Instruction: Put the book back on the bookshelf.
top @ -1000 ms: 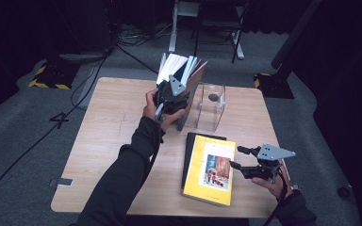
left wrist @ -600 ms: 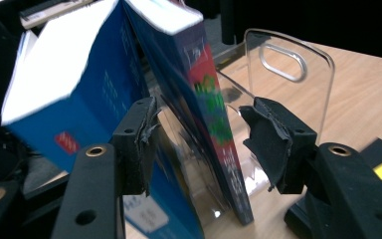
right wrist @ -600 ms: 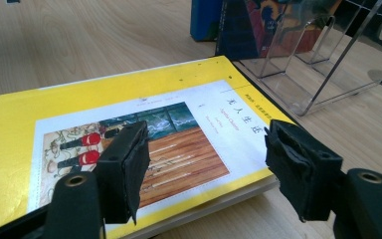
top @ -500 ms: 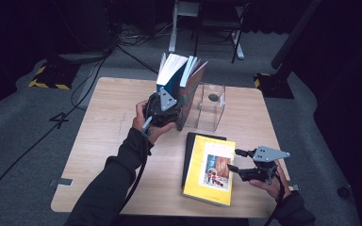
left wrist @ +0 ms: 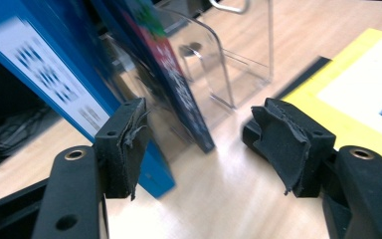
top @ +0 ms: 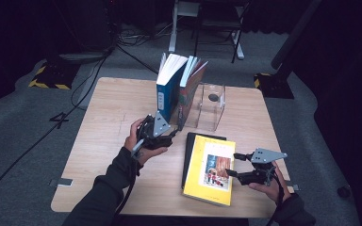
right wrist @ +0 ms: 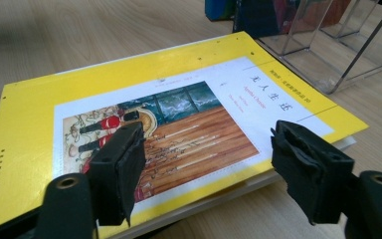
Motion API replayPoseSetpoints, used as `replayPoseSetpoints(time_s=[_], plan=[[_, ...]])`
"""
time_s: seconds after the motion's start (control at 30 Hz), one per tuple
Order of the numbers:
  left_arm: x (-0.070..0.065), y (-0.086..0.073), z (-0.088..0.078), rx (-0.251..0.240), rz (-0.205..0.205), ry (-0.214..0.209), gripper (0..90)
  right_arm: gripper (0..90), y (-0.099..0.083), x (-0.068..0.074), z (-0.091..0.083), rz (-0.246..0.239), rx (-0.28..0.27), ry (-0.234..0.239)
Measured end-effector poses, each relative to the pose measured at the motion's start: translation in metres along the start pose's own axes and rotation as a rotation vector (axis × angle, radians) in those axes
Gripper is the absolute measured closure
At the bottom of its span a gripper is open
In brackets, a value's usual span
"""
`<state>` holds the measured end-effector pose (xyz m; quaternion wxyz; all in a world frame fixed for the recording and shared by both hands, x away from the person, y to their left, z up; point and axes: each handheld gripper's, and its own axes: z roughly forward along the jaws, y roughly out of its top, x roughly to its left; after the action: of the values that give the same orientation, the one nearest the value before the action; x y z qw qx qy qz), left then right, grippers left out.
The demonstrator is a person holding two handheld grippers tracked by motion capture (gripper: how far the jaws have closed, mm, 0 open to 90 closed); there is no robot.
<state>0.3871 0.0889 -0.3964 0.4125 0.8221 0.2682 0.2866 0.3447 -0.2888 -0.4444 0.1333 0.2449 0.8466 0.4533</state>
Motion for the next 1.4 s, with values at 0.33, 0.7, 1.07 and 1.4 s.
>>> replayPoseSetpoints(time_s=[0.33,0.7,1.07,1.4], plan=[[-0.017,-0.048,-0.009,0.08,0.018,-0.12,32.5,26.1,-0.007,0.002,-0.003,0.029,0.066,-0.015],[-0.04,-0.083,-0.01,0.185,0.037,-0.304,28.7,24.9,-0.015,0.002,-0.006,0.075,0.124,0.022],[-0.059,-0.101,-0.014,0.204,0.006,-0.444,26.8,18.4,-0.016,0.0,0.003,0.167,0.205,0.151],[-0.061,-0.109,-0.003,0.232,0.012,-0.472,27.0,16.9,-0.009,0.003,0.009,0.125,0.236,0.17]])
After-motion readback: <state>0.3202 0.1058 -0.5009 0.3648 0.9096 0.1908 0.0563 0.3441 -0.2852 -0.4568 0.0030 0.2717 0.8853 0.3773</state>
